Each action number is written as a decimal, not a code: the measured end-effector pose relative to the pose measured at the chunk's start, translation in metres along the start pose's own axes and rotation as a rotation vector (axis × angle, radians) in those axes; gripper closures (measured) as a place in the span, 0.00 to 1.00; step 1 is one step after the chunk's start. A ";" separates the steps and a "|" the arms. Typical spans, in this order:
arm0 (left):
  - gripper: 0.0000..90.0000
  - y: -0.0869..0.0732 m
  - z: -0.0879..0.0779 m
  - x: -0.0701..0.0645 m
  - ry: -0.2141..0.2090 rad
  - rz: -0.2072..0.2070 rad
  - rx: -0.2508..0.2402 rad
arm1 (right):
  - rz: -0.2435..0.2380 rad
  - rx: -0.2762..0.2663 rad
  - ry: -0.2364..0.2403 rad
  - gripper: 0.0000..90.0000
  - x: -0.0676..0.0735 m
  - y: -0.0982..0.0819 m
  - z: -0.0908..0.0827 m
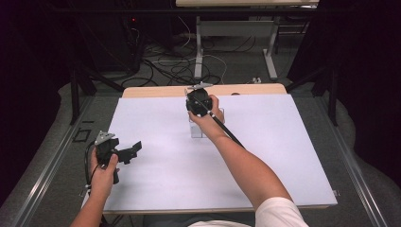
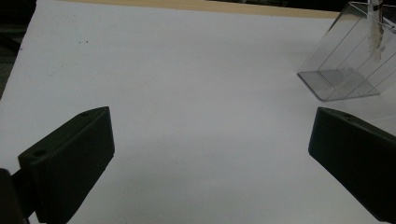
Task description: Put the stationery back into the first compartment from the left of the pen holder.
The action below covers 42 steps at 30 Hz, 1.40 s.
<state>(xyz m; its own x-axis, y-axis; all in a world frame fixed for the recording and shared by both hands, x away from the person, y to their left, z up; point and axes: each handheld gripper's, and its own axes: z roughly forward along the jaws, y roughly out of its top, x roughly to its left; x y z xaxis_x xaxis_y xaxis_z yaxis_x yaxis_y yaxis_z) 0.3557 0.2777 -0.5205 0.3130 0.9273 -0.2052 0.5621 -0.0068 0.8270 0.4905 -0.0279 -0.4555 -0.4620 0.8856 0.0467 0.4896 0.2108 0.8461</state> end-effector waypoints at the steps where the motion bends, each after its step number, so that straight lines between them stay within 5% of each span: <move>1: 0.00 0.000 0.000 0.000 0.000 0.001 0.001 | -0.001 -0.001 -0.004 0.88 -0.001 0.000 -0.001; 23: 0.00 0.000 0.001 -0.001 0.007 0.007 0.004 | 0.064 0.027 0.096 0.38 -0.041 -0.021 -0.062; 32: 0.00 0.000 0.002 -0.001 0.013 0.009 0.012 | 0.065 -0.001 0.090 0.18 -0.059 -0.031 -0.088; 42: 0.00 -0.001 0.001 -0.001 0.013 0.006 0.010 | 0.062 -0.001 0.056 0.08 -0.080 -0.048 -0.116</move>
<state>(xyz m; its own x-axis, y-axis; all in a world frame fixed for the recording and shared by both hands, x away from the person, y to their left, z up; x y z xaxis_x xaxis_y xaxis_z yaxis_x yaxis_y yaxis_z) 0.3560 0.2763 -0.5217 0.3061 0.9322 -0.1932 0.5683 -0.0161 0.8226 0.4181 -0.1566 -0.4379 -0.4716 0.8724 0.1283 0.5176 0.1561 0.8413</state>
